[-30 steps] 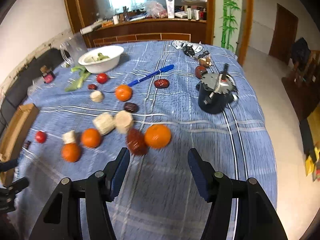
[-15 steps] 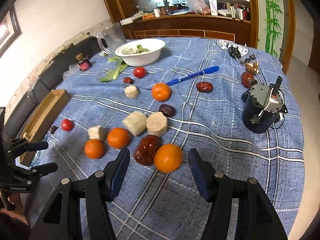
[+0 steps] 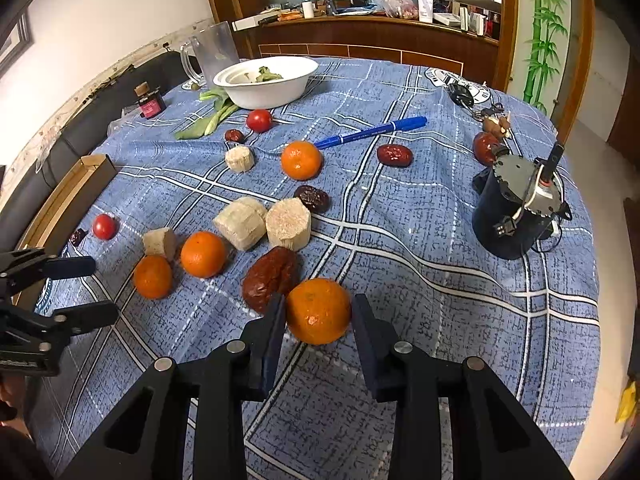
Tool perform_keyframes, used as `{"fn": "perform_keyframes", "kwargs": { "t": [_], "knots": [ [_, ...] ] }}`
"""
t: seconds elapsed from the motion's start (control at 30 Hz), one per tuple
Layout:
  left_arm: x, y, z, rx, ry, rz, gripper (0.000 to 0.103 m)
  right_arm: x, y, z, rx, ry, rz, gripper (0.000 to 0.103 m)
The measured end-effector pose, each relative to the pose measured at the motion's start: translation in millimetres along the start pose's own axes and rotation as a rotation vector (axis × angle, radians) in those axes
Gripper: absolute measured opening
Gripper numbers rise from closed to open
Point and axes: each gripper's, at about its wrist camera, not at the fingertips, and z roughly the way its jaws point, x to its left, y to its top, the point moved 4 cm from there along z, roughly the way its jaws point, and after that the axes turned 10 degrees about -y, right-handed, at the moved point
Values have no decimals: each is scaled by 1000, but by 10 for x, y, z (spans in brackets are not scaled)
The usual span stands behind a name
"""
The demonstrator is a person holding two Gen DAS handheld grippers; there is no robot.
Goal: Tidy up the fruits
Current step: 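Grasp a mandarin orange with the right tool while the left tool grasps another orange, then carry both held oranges with both tools over the cardboard tray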
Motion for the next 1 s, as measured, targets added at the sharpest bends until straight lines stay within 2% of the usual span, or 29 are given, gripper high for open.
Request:
{"fn": "perform_keyframes", "kwargs": {
  "t": [0.1,0.27,0.33,0.4,0.67,0.87,1.0],
  "knots": [
    [-53,73,114,-3,-38,-40,71,-12,-14,-13,7,0,11,36],
    [-65,174,292,-12,-37,-53,70,-15,-20,5,11,3,33,36],
    [-69,186,267,-43,-52,-51,40,-6,-6,10,11,-9,42,36],
    [-84,187,258,-38,-86,-38,28,8,0,21,9,-16,48,36],
    [-35,11,69,-48,-100,-11,27,14,-98,-126,-2,-35,80,36],
    [89,-207,-198,-59,-143,-12,27,153,-235,-505,-57,-107,67,36],
    [158,-353,-391,-77,-125,13,27,288,-370,-728,-80,-126,98,36]
  ]
}}
